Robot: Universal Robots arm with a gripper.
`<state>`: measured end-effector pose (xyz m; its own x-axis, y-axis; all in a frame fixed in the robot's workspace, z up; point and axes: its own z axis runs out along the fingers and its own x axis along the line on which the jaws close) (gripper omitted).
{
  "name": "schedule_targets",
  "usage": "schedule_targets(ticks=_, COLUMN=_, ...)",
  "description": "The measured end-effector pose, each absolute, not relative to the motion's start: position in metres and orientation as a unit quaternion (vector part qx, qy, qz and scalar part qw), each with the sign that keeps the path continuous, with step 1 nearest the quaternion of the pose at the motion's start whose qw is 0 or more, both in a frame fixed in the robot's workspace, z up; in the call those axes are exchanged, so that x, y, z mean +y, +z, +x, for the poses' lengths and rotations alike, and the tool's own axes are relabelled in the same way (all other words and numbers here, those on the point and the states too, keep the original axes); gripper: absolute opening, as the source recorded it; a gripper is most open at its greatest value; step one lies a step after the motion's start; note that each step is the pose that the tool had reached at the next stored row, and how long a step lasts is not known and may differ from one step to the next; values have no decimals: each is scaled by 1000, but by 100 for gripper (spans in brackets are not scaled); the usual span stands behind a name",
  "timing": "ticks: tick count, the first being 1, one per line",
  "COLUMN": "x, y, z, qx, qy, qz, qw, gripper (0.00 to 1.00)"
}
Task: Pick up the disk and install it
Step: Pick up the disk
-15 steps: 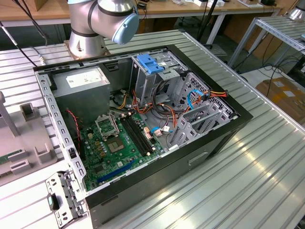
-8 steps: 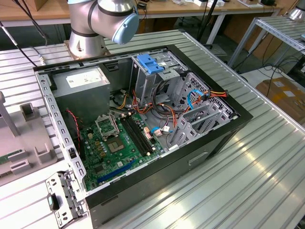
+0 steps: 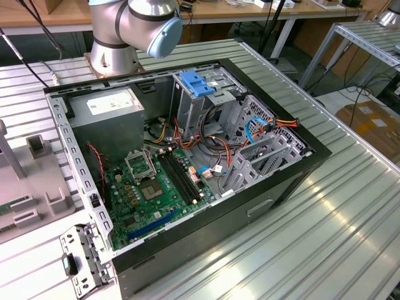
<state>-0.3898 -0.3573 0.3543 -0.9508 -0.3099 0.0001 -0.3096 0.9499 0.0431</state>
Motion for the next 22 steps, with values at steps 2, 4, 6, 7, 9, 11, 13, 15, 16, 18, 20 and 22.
schedule_targets(ticks=2, x=-357, y=354, z=-390, qx=-987, qy=-21, qz=159, qw=3, gripper=11)
schedule_targets(ticks=4, x=-357, y=354, z=-390, qx=-987, qy=-21, qz=161, qw=4, gripper=11)
schedule_targets(ticks=6, x=-357, y=354, z=-390, qx=-986, qy=-21, qz=163, qw=4, gripper=11)
schedule_targets(ticks=7, x=-357, y=354, z=-390, qx=-986, qy=-21, qz=163, qw=4, gripper=11)
schedule_targets(ticks=9, x=-357, y=354, z=-390, qx=-986, qy=-21, qz=165, qw=4, gripper=11)
schedule_targets(ticks=11, x=-357, y=354, z=-390, qx=-985, qy=-21, qz=169, qw=4, gripper=11)
schedule_targets(ticks=13, x=-357, y=354, z=-390, qx=-985, qy=-21, qz=172, qw=4, gripper=11)
schedule_targets(ticks=15, x=-357, y=354, z=-390, qx=-985, qy=-21, qz=173, qw=4, gripper=11)
schedule_targets(ticks=16, x=-357, y=354, z=-390, qx=-984, qy=-21, qz=175, qw=4, gripper=11)
schedule_targets(ticks=18, x=-357, y=354, z=-390, qx=-984, qy=-21, qz=176, qw=4, gripper=11)
schedule_targets(ticks=20, x=-357, y=354, z=-390, qx=-984, qy=-21, qz=178, qw=4, gripper=11)
schedule_targets(ticks=22, x=-357, y=354, z=-390, qx=-984, qy=-21, qz=179, qw=4, gripper=11)
